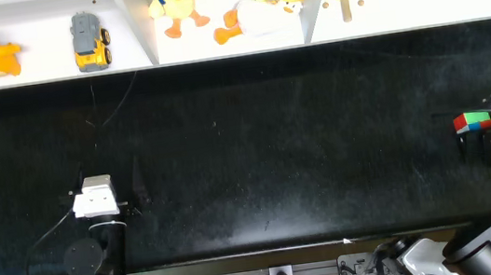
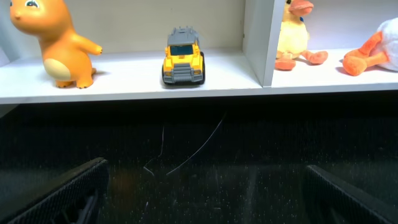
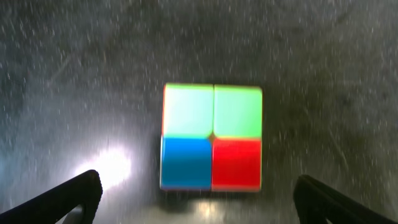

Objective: Store Toys

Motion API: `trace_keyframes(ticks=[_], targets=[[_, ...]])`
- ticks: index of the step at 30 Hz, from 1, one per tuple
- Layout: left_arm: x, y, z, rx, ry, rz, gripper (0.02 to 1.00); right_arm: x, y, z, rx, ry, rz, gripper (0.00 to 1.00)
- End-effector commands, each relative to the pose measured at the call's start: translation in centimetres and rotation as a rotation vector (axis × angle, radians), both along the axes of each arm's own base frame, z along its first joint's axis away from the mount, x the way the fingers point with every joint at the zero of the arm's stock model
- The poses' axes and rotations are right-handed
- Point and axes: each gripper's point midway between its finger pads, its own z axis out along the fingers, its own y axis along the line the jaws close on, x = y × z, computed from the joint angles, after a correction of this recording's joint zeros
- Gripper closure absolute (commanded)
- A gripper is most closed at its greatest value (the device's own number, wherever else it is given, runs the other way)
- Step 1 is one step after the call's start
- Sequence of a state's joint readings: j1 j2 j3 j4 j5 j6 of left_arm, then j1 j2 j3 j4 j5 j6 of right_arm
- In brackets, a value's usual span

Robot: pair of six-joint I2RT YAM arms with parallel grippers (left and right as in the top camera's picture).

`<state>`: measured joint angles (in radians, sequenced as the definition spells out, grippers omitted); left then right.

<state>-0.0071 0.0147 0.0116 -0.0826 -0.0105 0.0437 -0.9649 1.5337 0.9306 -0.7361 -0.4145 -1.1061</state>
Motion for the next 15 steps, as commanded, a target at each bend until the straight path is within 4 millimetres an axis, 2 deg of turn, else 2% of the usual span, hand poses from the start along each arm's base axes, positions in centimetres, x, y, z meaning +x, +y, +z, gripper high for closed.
trace_keyframes(ticks=[1,11,15], targets=[[0.0,-0.4,0.1,-0.004,-0.007,-0.019,0.020,1.7,0.0,0.3,0.044,-0.040,-0.023,0.003],[0.0,-0.4,0.1,-0.004,-0.007,-0.019,0.020,2.1,0.0,-0.8,0.092,-0.033,-0.057,0.005],[0.0,-0.4,0.1,-0.004,-0.007,-0.019,0.020,2.4,0.0,-0.7,0.106,-0.049,-0.072,0.069]])
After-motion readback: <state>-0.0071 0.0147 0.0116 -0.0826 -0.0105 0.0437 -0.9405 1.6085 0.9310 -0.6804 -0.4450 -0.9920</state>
